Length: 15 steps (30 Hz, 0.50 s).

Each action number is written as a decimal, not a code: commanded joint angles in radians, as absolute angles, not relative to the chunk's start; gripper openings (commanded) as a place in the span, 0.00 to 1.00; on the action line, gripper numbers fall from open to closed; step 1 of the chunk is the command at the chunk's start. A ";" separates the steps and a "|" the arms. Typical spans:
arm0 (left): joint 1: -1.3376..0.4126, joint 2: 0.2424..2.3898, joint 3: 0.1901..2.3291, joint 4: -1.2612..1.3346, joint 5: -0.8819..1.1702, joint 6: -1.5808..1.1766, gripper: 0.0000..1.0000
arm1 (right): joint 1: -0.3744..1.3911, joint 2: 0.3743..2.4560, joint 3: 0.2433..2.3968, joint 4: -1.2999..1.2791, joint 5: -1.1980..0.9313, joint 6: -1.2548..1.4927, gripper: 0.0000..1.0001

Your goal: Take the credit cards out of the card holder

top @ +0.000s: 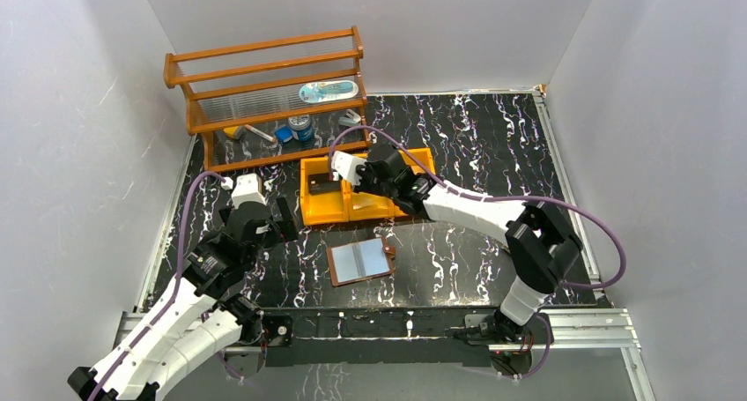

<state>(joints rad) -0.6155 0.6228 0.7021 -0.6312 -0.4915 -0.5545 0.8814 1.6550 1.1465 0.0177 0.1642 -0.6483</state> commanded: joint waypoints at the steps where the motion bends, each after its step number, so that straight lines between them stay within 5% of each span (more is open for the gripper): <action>1: -0.614 0.608 0.736 -0.649 -0.530 -0.557 0.98 | 0.882 1.695 1.222 0.041 0.217 -0.756 0.00; 15: -0.613 0.600 0.734 -0.650 -0.541 -0.555 0.98 | 0.880 1.897 1.336 0.046 0.364 -0.776 0.00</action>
